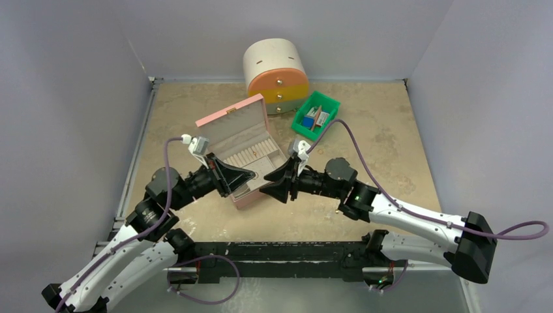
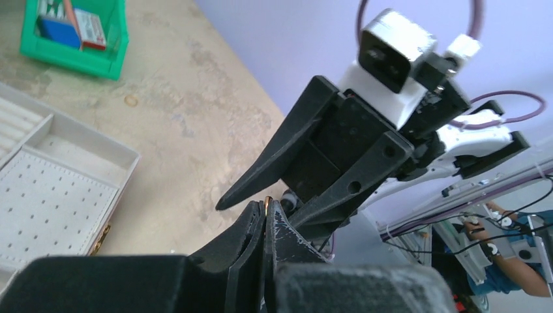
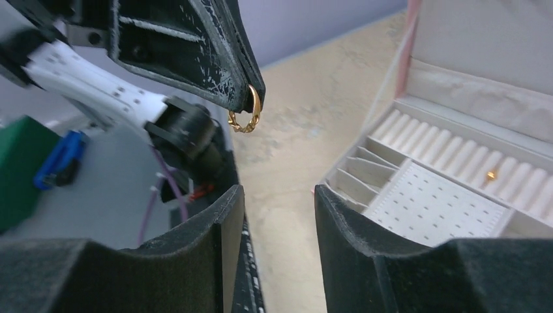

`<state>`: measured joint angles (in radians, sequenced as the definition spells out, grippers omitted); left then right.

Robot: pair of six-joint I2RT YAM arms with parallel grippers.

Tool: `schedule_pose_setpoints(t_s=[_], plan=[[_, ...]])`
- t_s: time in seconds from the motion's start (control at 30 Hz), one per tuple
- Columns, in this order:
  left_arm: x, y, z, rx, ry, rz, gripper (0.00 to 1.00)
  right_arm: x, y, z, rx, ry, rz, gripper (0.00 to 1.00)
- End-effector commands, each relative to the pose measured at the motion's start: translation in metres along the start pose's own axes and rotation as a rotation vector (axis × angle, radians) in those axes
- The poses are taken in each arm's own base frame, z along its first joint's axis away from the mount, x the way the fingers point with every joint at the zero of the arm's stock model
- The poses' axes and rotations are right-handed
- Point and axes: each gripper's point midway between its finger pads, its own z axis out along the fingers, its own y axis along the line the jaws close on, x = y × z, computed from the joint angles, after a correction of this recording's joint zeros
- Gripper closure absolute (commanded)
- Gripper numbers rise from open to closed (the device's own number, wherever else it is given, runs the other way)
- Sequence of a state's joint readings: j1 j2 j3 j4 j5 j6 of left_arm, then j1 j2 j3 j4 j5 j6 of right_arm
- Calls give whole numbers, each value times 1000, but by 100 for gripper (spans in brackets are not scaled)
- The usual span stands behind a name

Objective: Organize the mixed jewelry

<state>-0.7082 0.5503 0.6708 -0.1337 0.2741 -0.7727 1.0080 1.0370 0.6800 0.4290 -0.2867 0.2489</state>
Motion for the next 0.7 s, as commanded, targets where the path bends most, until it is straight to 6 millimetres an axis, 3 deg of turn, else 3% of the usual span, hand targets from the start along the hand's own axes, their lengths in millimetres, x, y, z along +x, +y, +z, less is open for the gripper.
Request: schedule_pose_setpoints(t_s=[0.0,0.37,0.67], plan=[[-32,-32,-9,130,-153,22,100,-49,37,-1,-164,-163,123,52],[-43,-50,-28,226,-249,33,100,-98,62,-5,-306,-326,266,55],[-45,-56,-35,242,-257,47,100,-116,67,3,-344,-364,332,58]])
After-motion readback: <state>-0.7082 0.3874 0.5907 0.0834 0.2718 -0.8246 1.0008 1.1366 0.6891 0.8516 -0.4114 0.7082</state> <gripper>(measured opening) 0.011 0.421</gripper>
